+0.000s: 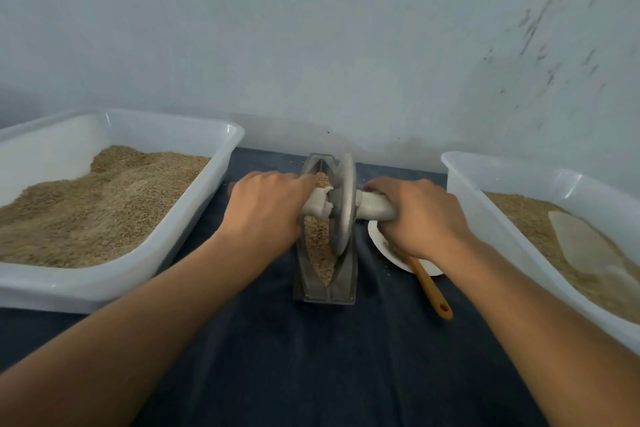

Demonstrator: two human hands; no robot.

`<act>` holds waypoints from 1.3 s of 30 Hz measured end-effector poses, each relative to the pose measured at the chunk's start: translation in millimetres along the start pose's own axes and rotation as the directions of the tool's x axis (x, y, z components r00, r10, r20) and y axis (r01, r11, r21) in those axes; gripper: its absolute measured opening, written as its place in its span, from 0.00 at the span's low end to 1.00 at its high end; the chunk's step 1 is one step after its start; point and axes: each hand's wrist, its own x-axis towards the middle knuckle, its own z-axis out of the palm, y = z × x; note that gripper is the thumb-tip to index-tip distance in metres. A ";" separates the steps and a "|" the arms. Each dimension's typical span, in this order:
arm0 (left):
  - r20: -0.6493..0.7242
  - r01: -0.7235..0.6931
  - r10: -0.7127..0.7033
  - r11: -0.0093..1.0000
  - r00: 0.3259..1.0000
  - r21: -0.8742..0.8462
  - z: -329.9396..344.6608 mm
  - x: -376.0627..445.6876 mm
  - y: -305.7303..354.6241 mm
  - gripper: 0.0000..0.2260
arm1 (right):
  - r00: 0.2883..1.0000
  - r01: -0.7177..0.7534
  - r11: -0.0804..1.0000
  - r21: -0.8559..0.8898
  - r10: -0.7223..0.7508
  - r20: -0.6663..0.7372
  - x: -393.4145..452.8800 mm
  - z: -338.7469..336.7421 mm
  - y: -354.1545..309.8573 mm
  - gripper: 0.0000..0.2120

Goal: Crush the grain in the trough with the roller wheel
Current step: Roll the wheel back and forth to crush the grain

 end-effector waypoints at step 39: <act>0.067 0.067 -0.082 0.977 0.994 0.204 71.4 58.1 -28.1 0.22 | 0.997 0.041 0.996 -0.079 -0.035 0.066 87.4 53.8 6.4 0.33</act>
